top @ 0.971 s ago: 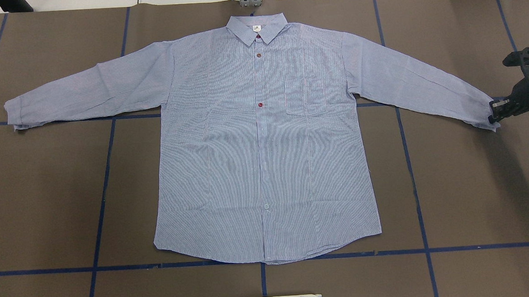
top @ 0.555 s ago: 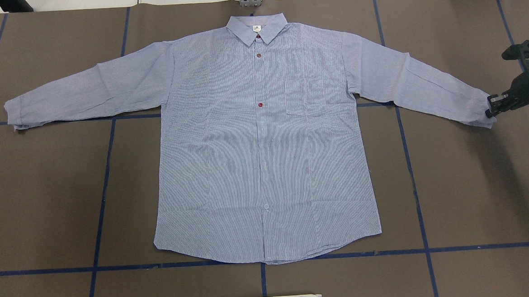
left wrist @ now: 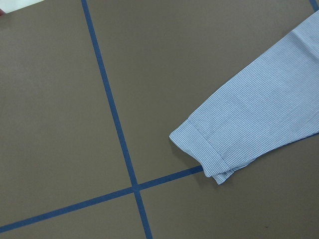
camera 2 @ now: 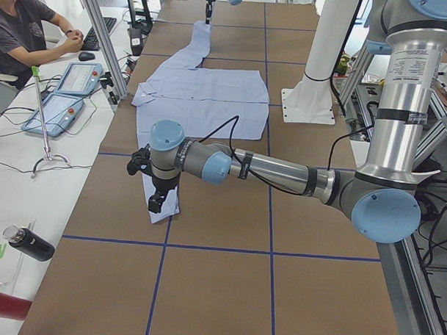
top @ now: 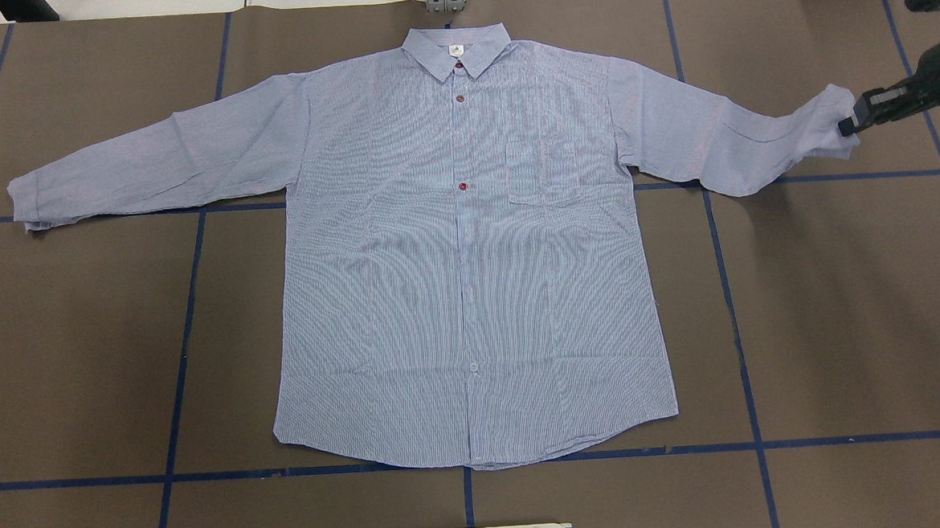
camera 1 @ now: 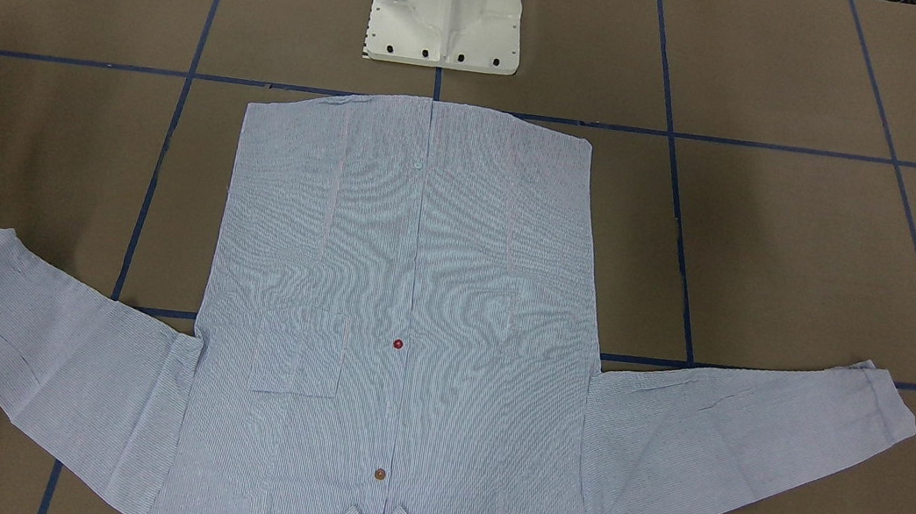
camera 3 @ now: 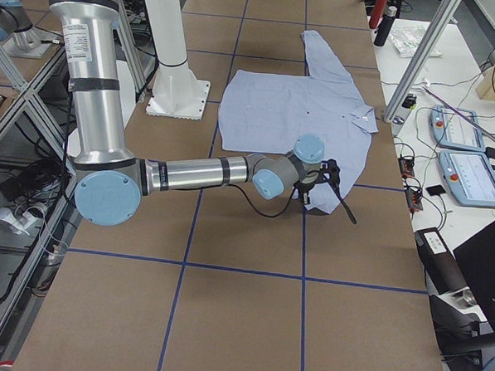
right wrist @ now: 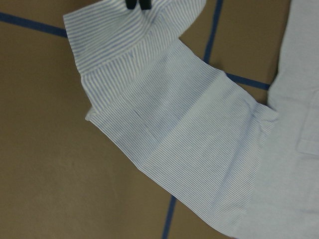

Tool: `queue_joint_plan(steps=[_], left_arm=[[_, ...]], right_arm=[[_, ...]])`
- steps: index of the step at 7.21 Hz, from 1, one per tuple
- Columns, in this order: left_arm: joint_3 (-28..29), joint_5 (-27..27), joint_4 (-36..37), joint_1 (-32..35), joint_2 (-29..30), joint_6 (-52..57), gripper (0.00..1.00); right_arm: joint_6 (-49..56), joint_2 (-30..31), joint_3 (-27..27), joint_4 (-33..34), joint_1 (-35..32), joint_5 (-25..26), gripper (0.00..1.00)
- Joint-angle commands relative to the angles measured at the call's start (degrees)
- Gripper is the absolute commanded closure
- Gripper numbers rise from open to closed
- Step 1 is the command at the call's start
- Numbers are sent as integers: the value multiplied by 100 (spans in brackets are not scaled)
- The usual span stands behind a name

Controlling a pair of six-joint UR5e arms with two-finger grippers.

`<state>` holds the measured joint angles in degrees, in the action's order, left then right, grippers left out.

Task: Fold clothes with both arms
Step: 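Lower the right gripper and grasp the cuff of the nearby sleeve, then lift the sleeve with the right gripper and carry it across the shirt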

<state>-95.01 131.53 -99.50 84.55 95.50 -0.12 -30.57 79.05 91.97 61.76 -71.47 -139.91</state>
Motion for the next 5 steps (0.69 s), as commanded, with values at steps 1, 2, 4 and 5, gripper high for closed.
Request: queue_joint_plan(steps=[1,2,4,5], left_arm=[[43,-4,1,0,-14,4,1],[52,-4,-8,0,-22,4,1],[61,-13,-8,0,-22,4,1],[70,-13,-8,0,-22,4,1]], right_arm=[[-63,-930,110,518,-393,-684,100],[-481,-1422,102,661,-403,-783,100],[-977,-2249,-142,715,34,-653,100],[-986,-2723,-501,689,306,-435,100]])
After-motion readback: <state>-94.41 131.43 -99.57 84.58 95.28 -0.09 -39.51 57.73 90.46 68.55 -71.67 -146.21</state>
